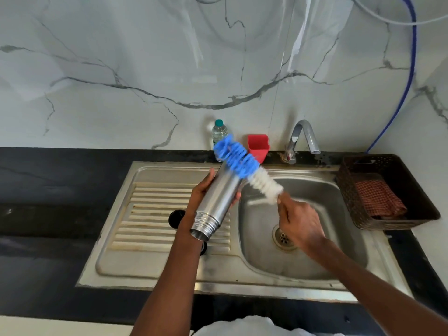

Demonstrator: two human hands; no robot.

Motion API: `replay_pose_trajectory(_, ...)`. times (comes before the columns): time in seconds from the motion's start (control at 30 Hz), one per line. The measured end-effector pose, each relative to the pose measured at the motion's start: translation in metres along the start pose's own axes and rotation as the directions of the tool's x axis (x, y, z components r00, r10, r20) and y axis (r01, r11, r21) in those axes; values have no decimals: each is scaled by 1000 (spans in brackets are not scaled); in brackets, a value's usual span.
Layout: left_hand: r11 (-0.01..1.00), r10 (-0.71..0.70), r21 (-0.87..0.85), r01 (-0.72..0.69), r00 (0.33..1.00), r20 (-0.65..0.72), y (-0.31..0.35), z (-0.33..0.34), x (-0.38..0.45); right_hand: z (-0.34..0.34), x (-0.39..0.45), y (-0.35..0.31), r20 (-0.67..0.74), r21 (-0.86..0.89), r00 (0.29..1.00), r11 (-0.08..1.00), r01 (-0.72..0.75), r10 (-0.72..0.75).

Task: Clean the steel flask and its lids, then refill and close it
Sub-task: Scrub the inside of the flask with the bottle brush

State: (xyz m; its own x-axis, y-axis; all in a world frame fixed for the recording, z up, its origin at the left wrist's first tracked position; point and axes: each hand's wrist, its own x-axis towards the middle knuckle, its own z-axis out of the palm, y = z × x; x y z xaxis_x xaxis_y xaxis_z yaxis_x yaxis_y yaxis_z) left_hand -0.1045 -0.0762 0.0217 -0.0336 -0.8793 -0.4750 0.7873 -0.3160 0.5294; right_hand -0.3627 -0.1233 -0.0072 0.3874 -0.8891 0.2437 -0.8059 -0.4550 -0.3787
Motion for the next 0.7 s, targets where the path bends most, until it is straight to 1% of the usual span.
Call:
replay_pose_trajectory(0.03, 1000, -29, 9, 29, 1000, 11, 2, 4, 5, 0, 3, -1, 20, 21, 999, 999, -36, 35)
replay_pose_trajectory(0.07, 998, -55, -15, 55, 998, 8, 0, 3, 8, -2, 3, -2, 30, 32, 999, 999, -34, 33)
replay_pose_trajectory(0.1, 997, -57, -57, 57, 998, -9, -3, -1, 4, -4, -2, -3, 23, 30, 1000, 1000, 4, -4)
replay_pose_trajectory(0.17, 990, 2, -137, -12, 997, -74, -9, -18, 1, -9, -21, -7, 14, 57, 989, 988, 145, -146)
replay_pose_trajectory(0.2, 988, 16, -149, -32, 994, -112, -15, -29, -4, -11, -32, -7, 28, 84, 973, 970, 227, -230)
replay_pose_trajectory(0.23, 977, 23, -208, -46, 994, -109, -20, -39, -6, -11, -40, -7, 43, 106, 949, 946, 305, -311)
replay_pose_trajectory(0.27, 969, 72, -227, -95, 991, -108, -24, -46, -10, -12, -43, -7, 53, 122, 927, 924, 362, -370)
replay_pose_trajectory(0.3, 957, 140, -236, -165, 983, -122, -27, -48, -14, -12, -43, -5, 60, 127, 915, 913, 388, -398)
replay_pose_trajectory(0.33, 947, 179, -248, -206, 976, -127, -27, -44, -14, -12, -40, -4, 59, 117, 919, 917, 382, -390)
replay_pose_trajectory(0.37, 938, 153, -301, -171, 985, -84, -23, -37, -10, -8, -34, -1, 54, 100, 936, 935, 341, -347)
replay_pose_trajectory(0.4, 951, 95, -293, -99, 995, -27, -19, -26, -5, -6, -26, -1, 41, 82, 961, 959, 271, -275)
replay_pose_trajectory(0.47, 989, 58, -138, -57, 998, 3, -8, -3, 1, 2, -9, 2, 16, 52, 996, 995, 89, -90)
replay_pose_trajectory(0.5, 995, 20, -97, -15, 999, 49, -4, 3, 6, 4, -3, 4, 22, 49, 1000, 999, 2, -3)
replay_pose_trajectory(0.53, 997, -26, -70, 31, 997, 71, -2, 3, 10, 4, 1, 6, 32, 52, 998, 997, -52, 50)
replay_pose_trajectory(0.57, 997, -60, -52, 64, 995, 83, 0, 8, 9, 3, 0, 7, 35, 54, 998, 997, -57, 56)
replay_pose_trajectory(0.6, 996, -67, -50, 70, 996, 56, 0, 11, 7, 1, -4, 7, 30, 52, 999, 998, -20, 18)
replay_pose_trajectory(0.63, 998, -47, -27, 48, 999, 21, -2, 12, 2, -1, -12, 7, 23, 54, 998, 997, 53, -55)
replay_pose_trajectory(0.67, 1000, 24, 8, -23, 999, -24, -3, 10, -4, -4, -23, 5, 31, 68, 989, 988, 140, -142)
replay_pose_trajectory(0.7, 990, 126, 77, -118, 987, -101, -6, 5, -10, -6, -35, 3, 50, 81, 972, 971, 227, -231)
